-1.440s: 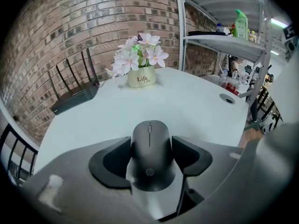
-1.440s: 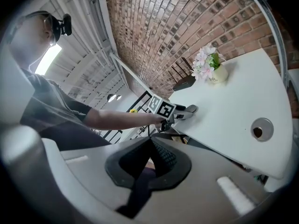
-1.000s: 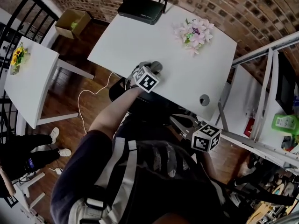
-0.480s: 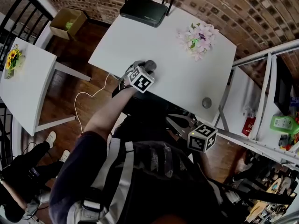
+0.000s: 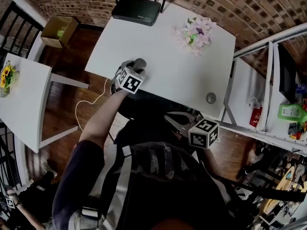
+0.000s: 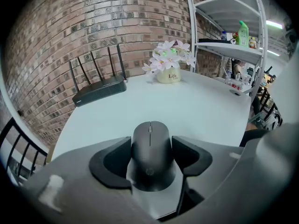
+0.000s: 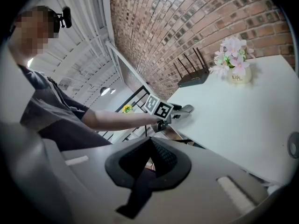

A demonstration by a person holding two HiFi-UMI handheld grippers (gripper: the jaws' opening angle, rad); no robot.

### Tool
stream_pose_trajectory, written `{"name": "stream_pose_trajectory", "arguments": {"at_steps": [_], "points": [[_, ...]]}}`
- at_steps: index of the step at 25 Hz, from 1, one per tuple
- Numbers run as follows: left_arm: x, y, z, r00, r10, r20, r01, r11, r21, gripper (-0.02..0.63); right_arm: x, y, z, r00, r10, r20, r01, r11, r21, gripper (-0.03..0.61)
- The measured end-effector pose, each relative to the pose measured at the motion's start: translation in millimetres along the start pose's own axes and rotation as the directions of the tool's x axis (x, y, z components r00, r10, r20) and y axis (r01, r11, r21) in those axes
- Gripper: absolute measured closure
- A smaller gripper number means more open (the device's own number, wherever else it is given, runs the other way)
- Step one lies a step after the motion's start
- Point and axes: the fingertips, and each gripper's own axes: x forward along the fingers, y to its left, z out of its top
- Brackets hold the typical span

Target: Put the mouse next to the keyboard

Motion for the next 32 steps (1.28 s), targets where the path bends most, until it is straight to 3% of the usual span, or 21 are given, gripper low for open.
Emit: {"name": "stream_pose_trajectory", "arguments": {"at_steps": [17, 32], "points": [[-6, 45, -11, 0.999, 0.049, 0.015, -0.048, 0.998, -0.045, 0.336, 8, -4, 2, 1.0, -0.025, -0.009, 0.025, 0.999, 0.03, 0.575], [-24, 110, -44, 0.994, 0.112, 0.003, -0.111, 0.988, -0.112, 0.336, 33, 4, 13, 0.999, -0.012, -0.036, 0.013, 1.0, 0.008, 0.575]]}}
